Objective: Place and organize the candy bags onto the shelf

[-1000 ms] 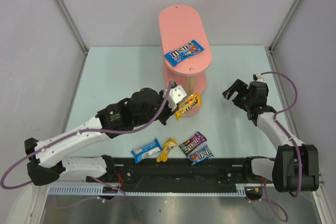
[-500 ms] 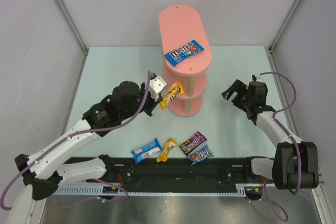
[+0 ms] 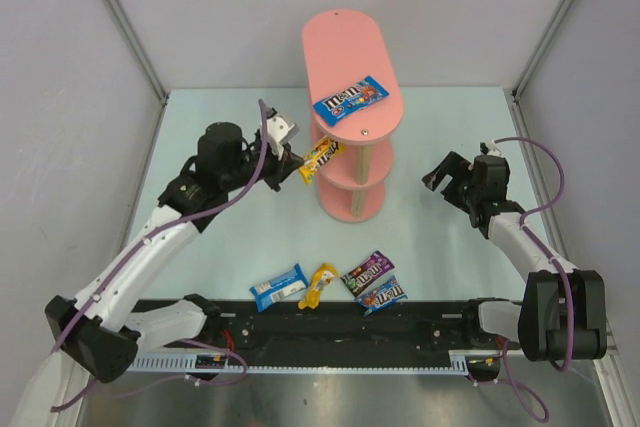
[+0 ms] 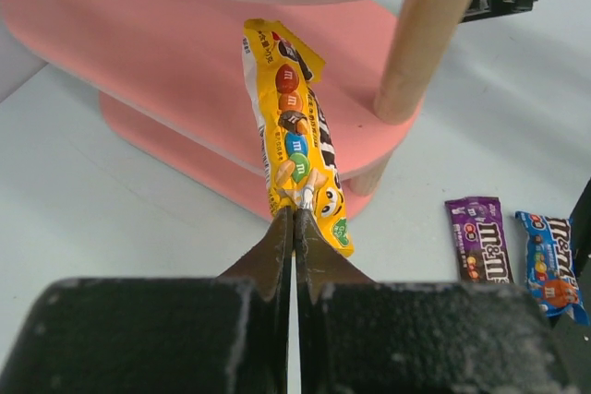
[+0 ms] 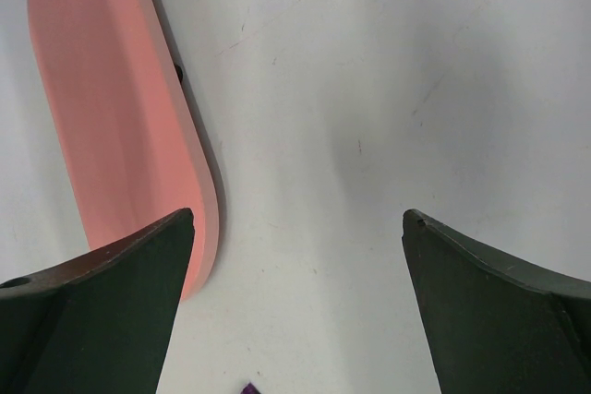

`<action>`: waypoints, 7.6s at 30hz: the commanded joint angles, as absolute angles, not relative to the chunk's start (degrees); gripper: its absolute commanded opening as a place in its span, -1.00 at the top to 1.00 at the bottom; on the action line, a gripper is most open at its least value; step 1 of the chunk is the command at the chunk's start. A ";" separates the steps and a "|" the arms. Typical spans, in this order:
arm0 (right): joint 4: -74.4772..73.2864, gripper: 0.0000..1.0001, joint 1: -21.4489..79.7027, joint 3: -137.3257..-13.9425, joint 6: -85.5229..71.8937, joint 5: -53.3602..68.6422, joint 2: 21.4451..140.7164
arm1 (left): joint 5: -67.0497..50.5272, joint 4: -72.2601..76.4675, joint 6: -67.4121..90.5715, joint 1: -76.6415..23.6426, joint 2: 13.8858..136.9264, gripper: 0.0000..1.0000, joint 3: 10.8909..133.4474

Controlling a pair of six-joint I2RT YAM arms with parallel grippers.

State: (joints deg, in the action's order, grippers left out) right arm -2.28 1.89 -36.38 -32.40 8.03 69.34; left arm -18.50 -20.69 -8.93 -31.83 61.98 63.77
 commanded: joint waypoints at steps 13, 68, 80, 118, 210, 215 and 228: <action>-0.88 -0.98 1.06 -36.04 -32.43 8.52 69.35 | -44.38 -10.99 -5.98 -18.29 83.13 1.00 78.55; -12.30 -0.64 29.00 -30.59 -24.18 10.37 60.20 | -14.50 -3.60 33.75 -11.69 41.57 -1.00 26.28; -11.51 -0.52 35.94 -29.09 -26.98 8.79 68.90 | -15.20 -5.18 31.82 -11.87 38.15 -0.99 22.77; -13.89 1.00 39.29 -26.28 -30.67 10.02 61.80 | -16.52 -4.39 31.90 -11.87 36.47 -0.99 20.66; 13.37 -0.35 13.01 -62.05 -38.32 24.44 102.58 | -22.94 -4.30 29.00 -11.78 39.73 -0.99 21.45; 7.74 -0.39 10.99 -61.53 -37.27 19.44 97.39 | -21.45 -4.83 29.09 -11.78 39.55 -1.00 21.53; -7.37 -0.40 10.02 -44.58 -33.05 12.83 74.90 | -20.21 -2.55 28.57 -11.78 35.94 -0.99 19.68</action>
